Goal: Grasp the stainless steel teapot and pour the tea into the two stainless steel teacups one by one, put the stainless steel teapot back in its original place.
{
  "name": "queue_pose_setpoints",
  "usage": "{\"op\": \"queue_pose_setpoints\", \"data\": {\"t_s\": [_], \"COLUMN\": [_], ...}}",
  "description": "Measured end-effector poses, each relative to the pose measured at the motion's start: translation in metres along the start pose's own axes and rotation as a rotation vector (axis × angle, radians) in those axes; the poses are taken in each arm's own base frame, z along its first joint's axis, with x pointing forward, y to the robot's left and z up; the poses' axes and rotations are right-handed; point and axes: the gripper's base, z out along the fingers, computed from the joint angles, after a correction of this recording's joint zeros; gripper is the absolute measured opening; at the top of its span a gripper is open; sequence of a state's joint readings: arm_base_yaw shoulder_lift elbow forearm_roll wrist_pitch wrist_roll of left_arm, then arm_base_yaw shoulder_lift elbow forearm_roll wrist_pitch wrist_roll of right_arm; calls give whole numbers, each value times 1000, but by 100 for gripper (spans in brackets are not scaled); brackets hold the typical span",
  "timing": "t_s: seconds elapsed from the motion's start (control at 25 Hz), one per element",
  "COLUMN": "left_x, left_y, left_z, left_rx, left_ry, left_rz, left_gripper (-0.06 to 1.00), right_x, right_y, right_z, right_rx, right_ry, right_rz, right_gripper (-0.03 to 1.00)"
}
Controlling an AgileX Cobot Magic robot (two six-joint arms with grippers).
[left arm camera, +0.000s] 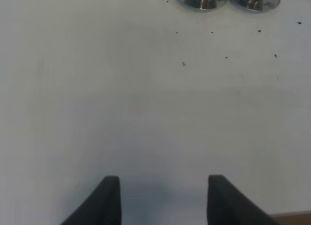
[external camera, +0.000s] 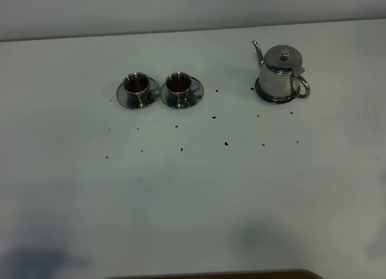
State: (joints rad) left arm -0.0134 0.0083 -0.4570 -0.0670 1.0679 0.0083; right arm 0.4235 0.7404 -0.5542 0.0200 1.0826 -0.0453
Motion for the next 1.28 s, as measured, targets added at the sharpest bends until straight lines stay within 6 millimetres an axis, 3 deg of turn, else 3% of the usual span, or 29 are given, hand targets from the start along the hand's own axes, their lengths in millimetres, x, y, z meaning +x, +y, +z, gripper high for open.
{"op": "queue_pose_setpoints", "data": {"t_s": [0.16,0.56,0.92,1.28], "left_x": [0,0,0,0], "left_y": [0,0,0,0], "left_z": [0,0,0,0], "left_rx": [0,0,0,0], "left_ry": [0,0,0,0], "left_rz": [0,0,0,0], "left_gripper": [47,47,47,47], "right_x": [16,23,41,67], "right_y": [1,0,-11,-6], "right_z": [-7,-16,-35,-53], "right_rx": [-1,8,131,245], "right_ry": [-49,-115,-269,-461], "right_rz": [0,11,206,312], "right_gripper": [46,46,46,46]}}
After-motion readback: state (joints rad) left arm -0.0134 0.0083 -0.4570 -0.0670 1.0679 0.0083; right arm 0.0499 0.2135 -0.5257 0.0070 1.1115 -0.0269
